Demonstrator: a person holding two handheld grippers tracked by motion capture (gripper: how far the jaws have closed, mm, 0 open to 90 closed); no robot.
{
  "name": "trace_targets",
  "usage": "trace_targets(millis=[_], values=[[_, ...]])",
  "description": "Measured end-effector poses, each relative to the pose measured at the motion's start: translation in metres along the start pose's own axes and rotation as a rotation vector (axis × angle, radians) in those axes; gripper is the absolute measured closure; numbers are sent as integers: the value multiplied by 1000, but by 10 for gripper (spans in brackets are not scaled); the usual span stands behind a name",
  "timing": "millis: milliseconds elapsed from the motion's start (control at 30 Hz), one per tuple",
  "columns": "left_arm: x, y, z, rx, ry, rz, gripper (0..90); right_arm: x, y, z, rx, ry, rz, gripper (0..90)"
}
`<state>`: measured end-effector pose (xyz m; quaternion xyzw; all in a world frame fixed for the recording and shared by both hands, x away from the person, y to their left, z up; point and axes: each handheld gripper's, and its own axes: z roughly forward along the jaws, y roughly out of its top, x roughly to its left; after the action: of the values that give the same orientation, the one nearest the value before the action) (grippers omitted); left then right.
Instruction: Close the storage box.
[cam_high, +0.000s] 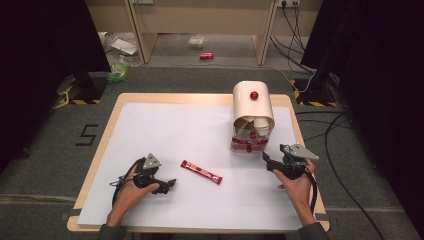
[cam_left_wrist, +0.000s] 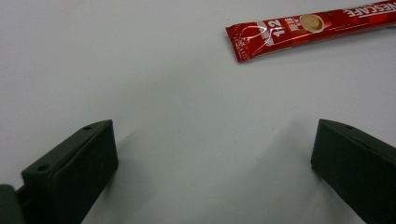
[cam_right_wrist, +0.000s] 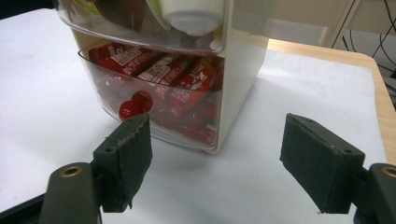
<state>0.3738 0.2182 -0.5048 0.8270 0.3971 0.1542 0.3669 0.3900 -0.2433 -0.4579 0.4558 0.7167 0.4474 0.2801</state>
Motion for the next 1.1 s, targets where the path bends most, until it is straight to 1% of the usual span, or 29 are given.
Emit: trace_targets(millis=[133,367,667,1100], values=[[0,0,0,0,-2,-2,0,1,-1,-2,3,2,-5,252],[0,0,0,0,-1,-1,0,-1,-3,-7,6,1,3,252],[0,0,0,-1,-1,-1,0,-3,-9,-18,21,3,11,254],[0,0,0,-1,-1,-1,0,-4,-17,-32,21,11,18,256]])
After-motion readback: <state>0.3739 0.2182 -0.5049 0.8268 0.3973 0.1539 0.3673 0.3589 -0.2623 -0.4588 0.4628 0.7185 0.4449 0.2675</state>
